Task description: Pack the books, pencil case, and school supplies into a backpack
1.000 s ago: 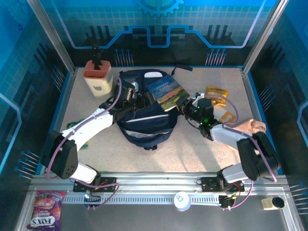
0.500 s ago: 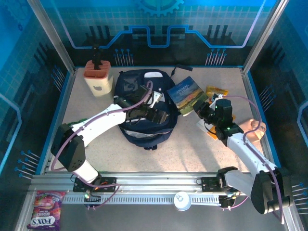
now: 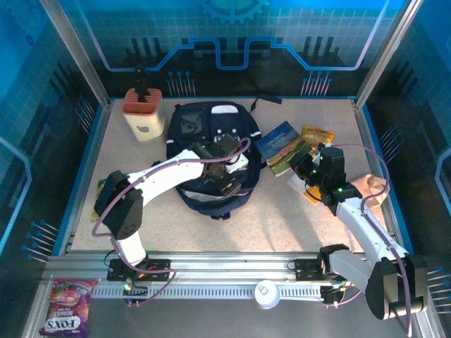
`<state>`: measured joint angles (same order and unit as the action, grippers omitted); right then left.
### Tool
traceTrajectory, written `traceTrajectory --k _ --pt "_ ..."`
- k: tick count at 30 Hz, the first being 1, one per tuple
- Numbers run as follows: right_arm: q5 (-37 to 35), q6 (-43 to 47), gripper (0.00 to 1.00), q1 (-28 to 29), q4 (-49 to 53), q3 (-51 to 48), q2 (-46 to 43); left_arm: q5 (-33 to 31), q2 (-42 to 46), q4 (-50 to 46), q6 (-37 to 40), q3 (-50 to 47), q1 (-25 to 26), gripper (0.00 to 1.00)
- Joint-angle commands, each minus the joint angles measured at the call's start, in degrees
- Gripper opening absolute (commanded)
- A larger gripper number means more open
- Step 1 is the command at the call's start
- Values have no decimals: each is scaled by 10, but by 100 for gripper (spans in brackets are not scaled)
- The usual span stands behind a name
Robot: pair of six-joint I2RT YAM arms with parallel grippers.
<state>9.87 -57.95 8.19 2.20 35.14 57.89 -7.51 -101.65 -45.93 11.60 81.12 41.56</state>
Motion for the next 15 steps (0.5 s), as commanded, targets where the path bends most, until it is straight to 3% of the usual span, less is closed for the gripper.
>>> traceTrajectory --k 1,5,12,15 --pt "7 12 3 -9 -24 22 -13 -55 -30 -36 31 30 2 82" --pt "6 12 4 -11 -22 20 -18 -100 -62 -49 46 40 2 83" --pt "8 11 4 -14 -22 20 -19 -86 -87 -68 67 49 2 87" --pt "8 11 4 -14 -23 20 -18 -113 -102 -73 65 58 2 86"
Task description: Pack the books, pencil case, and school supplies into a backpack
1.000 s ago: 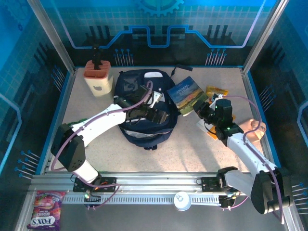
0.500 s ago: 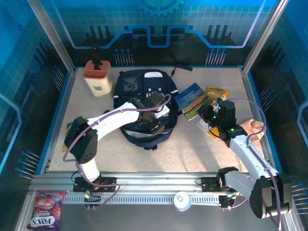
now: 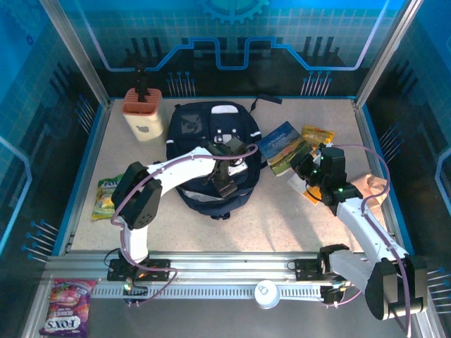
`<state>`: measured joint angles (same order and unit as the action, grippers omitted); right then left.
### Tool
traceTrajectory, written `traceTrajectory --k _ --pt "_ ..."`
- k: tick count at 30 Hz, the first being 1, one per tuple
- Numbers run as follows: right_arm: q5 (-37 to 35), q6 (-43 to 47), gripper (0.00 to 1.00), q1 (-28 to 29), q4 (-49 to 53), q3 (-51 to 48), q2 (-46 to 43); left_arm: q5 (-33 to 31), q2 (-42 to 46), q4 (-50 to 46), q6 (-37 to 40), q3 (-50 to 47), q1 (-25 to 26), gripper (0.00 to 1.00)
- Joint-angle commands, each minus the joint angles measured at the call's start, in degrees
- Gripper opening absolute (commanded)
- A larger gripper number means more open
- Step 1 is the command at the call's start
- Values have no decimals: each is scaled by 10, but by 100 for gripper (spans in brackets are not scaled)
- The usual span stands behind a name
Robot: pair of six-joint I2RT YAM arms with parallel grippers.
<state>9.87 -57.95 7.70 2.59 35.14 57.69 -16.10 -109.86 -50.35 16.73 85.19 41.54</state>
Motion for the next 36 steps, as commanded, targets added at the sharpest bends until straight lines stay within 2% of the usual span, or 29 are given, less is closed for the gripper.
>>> traceTrajectory --k 1,6,11,21,29,36 --pt "8 11 4 -10 -26 20 -17 -43 -25 -26 8 22 3 84" --pt "9 9 4 -9 -26 19 -17 -73 -31 -18 -16 43 3 66" --pt "2 13 4 -11 -17 24 -24 -82 -9 -5 -26 45 3 44" --pt "-18 33 4 -17 21 34 -49 -47 35 0 -42 53 3 6" --pt "-29 51 4 -27 65 35 -81 -27 79 30 -68 62 3 3" --pt "-45 59 4 -31 140 41 -117 -35 118 110 -136 68 4 0"
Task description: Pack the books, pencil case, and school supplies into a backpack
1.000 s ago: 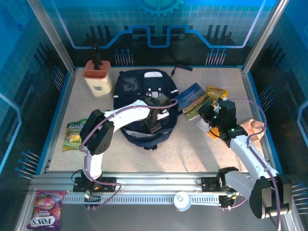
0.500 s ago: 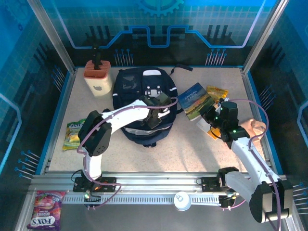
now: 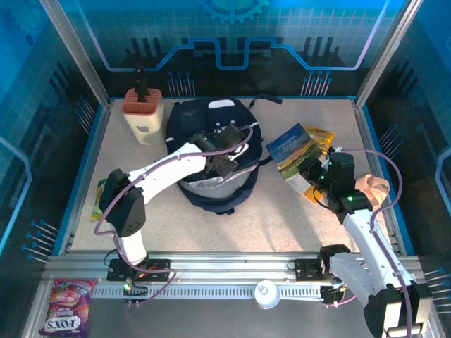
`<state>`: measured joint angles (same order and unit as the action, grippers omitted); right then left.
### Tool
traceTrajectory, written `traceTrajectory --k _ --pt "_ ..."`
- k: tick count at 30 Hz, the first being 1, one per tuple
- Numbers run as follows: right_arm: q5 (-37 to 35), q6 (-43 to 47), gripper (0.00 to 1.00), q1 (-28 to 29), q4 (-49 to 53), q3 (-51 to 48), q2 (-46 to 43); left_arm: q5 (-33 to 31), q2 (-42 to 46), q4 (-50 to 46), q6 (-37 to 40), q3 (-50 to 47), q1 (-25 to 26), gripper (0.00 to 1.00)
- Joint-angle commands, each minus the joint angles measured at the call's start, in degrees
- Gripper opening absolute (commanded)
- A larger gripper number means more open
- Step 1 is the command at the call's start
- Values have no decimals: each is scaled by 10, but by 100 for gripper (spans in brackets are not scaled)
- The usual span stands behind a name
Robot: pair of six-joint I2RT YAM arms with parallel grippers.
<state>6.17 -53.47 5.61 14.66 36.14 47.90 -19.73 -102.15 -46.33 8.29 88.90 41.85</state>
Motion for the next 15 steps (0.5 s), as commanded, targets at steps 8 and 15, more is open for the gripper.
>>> traceTrajectory --k 8,15 --pt "85 -64 4 -2 24 12 -37 14 31 118 -107 79 0 0" --pt "126 -154 5 60 -94 -14 -17 58 16 124 -120 121 0 0"
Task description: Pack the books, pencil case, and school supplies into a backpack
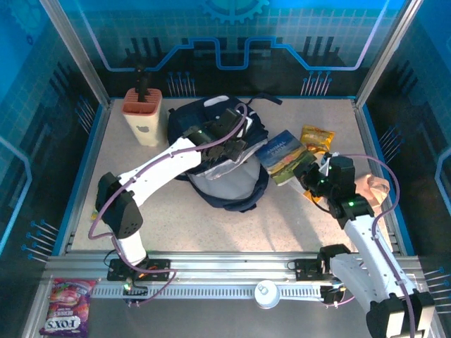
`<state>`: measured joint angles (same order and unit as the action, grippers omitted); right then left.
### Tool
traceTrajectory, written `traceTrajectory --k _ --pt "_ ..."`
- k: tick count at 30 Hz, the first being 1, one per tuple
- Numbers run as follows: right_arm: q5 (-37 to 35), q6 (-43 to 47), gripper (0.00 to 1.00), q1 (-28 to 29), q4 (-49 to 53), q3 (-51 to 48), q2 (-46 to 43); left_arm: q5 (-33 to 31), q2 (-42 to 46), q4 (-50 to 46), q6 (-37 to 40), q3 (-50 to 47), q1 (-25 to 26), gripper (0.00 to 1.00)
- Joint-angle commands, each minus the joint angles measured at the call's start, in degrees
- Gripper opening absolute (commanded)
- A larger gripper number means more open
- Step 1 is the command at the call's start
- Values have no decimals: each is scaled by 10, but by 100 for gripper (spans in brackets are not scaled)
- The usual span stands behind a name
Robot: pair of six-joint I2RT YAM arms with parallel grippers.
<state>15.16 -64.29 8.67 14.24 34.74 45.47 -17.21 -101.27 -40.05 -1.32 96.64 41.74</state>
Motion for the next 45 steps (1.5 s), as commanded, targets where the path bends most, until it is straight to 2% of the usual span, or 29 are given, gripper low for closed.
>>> traceTrajectory --k 1,10,18,21,26,31,38,40,43,45 --pt "33 -51 5 43 -102 2 19 36 6 61 -25 48 2 0" --pt "-14 -65 5 162 -243 41 168 51 14 64 -29 53 1 0" --pt "-115 -93 5 213 -393 60 315 46 26 69 -36 41 1 0" --pt "-160 -121 5 228 -401 77 368 46 29 71 -39 36 1 0" --pt "-178 -178 6 253 -433 123 469 46 34 74 -46 29 1 0" --pt "-192 -282 8 280 -478 167 567 66 35 88 -69 19 0 0" --pt "-166 -287 14 279 -483 186 597 66 41 95 -77 -6 -5 0" --pt "-144 -282 21 273 -471 181 588 67 44 99 -82 -14 -9 0" --pt "-116 -264 40 268 -450 162 561 72 48 101 -89 -23 -19 0" --pt "-100 -249 49 264 -419 143 533 77 53 103 -94 -31 -27 0"
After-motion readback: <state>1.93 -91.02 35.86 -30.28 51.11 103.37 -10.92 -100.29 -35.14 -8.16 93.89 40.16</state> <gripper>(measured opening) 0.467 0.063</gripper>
